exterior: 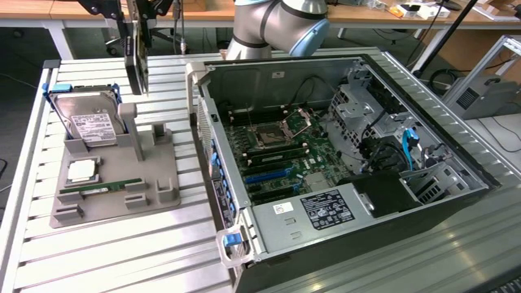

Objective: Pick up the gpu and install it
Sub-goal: 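Pick up the gpu and move the gpu toward the slot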

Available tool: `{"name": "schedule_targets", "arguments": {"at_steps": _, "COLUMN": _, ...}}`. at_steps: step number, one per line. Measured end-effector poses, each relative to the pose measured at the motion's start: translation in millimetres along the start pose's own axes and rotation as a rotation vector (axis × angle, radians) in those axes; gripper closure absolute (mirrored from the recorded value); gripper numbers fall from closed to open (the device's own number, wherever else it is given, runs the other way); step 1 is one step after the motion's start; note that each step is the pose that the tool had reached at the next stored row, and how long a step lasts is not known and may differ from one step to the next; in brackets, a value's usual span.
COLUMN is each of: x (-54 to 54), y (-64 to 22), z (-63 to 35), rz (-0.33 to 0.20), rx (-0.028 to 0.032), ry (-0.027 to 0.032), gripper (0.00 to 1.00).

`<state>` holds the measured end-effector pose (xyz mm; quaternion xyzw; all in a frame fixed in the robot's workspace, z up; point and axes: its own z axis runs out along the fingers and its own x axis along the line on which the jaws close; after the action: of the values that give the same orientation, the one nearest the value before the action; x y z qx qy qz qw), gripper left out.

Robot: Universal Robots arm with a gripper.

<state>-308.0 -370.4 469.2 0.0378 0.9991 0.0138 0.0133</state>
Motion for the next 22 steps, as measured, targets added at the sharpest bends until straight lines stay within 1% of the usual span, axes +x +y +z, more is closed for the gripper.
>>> {"name": "schedule_targets", "arguments": {"at_steps": 22, "x": -0.3, "y": 0.4, "z": -12.1, "rz": 0.0, "rx": 0.0, "ry": -0.0001, "gripper": 0.7}}
